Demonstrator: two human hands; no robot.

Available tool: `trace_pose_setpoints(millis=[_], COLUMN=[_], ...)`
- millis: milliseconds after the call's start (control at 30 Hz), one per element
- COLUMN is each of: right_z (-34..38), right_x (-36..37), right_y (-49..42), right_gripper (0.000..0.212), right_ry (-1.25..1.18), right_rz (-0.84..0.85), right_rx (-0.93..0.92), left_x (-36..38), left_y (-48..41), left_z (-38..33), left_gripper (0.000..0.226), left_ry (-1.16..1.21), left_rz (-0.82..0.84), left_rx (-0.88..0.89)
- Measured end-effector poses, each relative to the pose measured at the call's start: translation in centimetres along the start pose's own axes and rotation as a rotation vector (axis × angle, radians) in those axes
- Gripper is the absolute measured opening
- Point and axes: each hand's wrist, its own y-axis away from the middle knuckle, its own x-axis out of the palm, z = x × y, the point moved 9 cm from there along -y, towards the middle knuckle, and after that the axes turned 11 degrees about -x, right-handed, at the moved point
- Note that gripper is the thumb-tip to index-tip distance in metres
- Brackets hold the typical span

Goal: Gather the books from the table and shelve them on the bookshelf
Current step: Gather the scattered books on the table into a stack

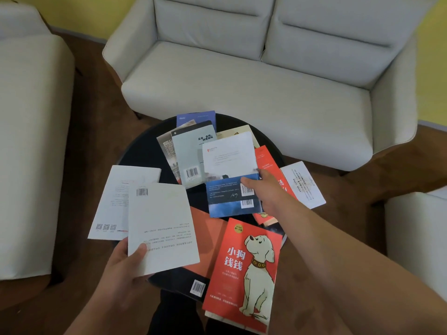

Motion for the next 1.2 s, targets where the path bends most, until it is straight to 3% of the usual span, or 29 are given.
trace_pose_setpoints(millis=[133,267,400,533,600,700,767,900,1000,1067,1100,1200], right_z=[1.5,0.1,-2.1,-4.2,-5.0,-6.2,-7.1,-8.1,-8.1,-7.6,-7.1,-5.6], right_x=[-2.5,-6.7,-10.5,-12.7,-13.6,-14.1,-14.3,-14.3,-14.3,-14.6,-14.7,-14.4], right_y=[2.6,6.9,12.1,16.4,18.0,19.9,20.9,22.4,23.0,23.2,23.2,23.3], right_gripper=[0.022,0.034,0.019,0.018,0.020,0.023,0.026,0.030,0.028,0.027,0.027,0.031], right_ry=[-0.040,-0.170,-0.296,-0.383,-0.404,-0.472,-0.513,-0.578,-0.568,-0.505,-0.449,-0.244], right_rz=[-0.050,-0.143,-0.248,-0.275,-0.293,-0.310,-0.329,-0.319,-0.317,-0.319,-0.312,-0.274], right_rx=[-0.055,-0.022,0.032,0.106,0.122,0.144,0.161,0.210,0.216,0.193,0.171,0.098], left_x=[0.3,1.8,4.2,7.6,9.5,12.7,14.8,17.7,17.9,17.8,17.5,14.4], left_y=[1.7,3.5,5.0,6.8,7.8,8.4,7.6,4.8,3.5,3.6,3.5,0.8], left_z=[-0.9,-1.9,-2.2,-2.6,-2.7,-2.0,0.1,6.7,9.8,10.8,10.2,7.0], left_gripper=[0.046,0.044,0.040,0.060,0.059,0.061,0.065,0.067,0.062,0.057,0.056,0.063], left_ry=[-0.078,-0.191,-0.293,-0.456,-0.682,-1.243,-1.490,-1.897,-1.992,-1.958,-1.911,-1.723], left_rz=[-0.007,-0.035,-0.057,-0.068,-0.133,-0.252,-0.237,-0.090,-0.013,0.038,0.009,-0.174], left_rx=[0.051,0.089,0.097,0.240,0.370,0.605,0.713,0.671,0.612,0.708,0.746,0.544])
